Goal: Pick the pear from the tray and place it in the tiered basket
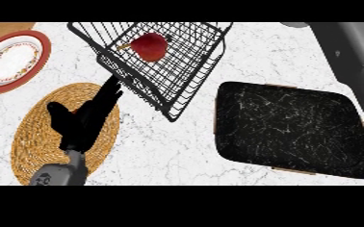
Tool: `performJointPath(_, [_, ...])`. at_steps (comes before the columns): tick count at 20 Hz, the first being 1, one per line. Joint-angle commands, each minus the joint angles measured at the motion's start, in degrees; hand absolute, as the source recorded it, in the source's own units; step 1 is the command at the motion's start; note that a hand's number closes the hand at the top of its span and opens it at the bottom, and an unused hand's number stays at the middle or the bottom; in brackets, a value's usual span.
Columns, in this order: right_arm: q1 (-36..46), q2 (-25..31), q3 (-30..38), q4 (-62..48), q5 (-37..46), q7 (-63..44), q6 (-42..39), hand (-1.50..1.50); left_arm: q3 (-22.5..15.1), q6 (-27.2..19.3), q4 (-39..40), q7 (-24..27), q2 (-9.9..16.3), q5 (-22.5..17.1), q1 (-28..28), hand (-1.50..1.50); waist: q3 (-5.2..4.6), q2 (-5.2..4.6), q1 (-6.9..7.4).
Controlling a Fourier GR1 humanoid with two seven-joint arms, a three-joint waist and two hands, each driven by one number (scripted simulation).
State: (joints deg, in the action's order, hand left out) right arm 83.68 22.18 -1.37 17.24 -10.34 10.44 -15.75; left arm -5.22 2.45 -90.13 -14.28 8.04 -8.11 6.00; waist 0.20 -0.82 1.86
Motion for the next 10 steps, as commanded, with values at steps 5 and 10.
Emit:
performJointPath(5, [-3.5,15.5,-0.4,-3.9,2.3,6.7,-19.5,-1.5,-1.6,0.3,-1.1,-2.1,-0.9,0.5,2.5,0.0,-0.11,-0.65,1.04])
performJointPath(10, [-4.9,22.2,0.1,-6.1,3.4,11.3,-24.7,-1.5,-1.6,1.7,0.8,-0.1,-0.7,0.7,3.2,0.0,-0.07,-1.48,2.21])
